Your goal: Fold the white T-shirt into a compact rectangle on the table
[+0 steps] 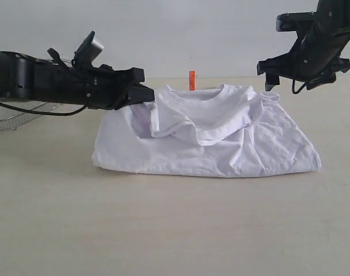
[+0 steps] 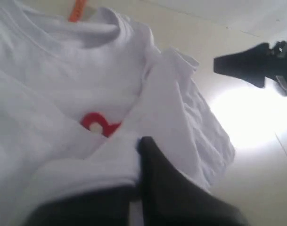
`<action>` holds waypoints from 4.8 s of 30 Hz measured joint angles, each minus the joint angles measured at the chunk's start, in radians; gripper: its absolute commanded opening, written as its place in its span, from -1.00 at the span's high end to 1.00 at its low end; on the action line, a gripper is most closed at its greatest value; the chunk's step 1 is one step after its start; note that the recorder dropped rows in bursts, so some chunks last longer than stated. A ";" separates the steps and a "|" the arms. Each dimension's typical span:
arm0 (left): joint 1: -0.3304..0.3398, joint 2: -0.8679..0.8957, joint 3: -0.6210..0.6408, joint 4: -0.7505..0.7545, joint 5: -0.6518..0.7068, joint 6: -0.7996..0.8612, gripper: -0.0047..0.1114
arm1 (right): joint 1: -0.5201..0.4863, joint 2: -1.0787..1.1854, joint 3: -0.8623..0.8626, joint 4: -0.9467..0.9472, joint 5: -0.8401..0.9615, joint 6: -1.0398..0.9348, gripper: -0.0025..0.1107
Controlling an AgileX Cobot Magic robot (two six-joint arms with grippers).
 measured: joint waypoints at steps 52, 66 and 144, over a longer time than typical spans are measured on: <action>0.002 0.238 -0.349 0.754 -0.184 -0.358 0.49 | 0.053 -0.120 0.000 0.068 0.112 -0.196 -0.04; 0.088 0.168 -0.349 1.012 -0.085 -0.529 -0.05 | 0.053 -0.120 0.000 0.068 0.172 -0.196 -0.23; -0.029 -0.370 0.533 0.981 -0.075 -0.703 0.84 | 0.071 -0.394 0.766 0.333 0.166 -0.330 0.96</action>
